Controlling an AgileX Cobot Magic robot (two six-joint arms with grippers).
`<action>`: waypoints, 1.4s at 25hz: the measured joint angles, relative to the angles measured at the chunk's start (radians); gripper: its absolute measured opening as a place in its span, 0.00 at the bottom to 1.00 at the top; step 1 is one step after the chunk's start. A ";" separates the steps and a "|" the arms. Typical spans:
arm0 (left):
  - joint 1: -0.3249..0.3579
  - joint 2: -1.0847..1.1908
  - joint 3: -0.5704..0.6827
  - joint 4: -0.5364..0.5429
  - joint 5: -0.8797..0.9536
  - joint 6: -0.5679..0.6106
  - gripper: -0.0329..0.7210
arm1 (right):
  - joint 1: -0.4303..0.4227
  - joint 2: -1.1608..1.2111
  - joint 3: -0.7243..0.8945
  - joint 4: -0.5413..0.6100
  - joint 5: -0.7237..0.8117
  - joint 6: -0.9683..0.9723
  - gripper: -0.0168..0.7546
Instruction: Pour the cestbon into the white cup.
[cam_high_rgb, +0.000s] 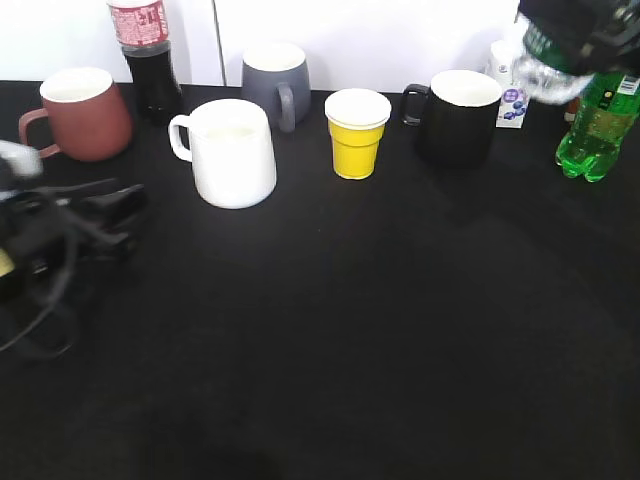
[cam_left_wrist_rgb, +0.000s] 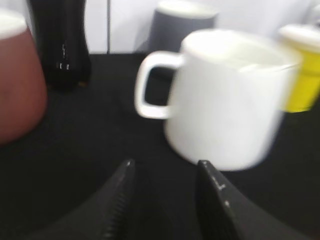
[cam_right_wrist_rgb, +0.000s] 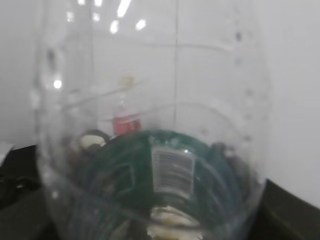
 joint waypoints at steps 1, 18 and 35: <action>0.000 -0.067 0.054 0.002 0.000 -0.008 0.46 | 0.000 0.063 0.000 0.029 0.016 -0.002 0.66; 0.000 -0.160 0.075 0.035 -0.004 -0.016 0.46 | 0.092 0.497 0.011 0.287 0.001 -0.409 0.82; -0.037 -0.442 -0.009 0.086 0.709 -0.081 0.46 | 0.156 -0.092 0.125 0.297 0.986 -0.335 0.82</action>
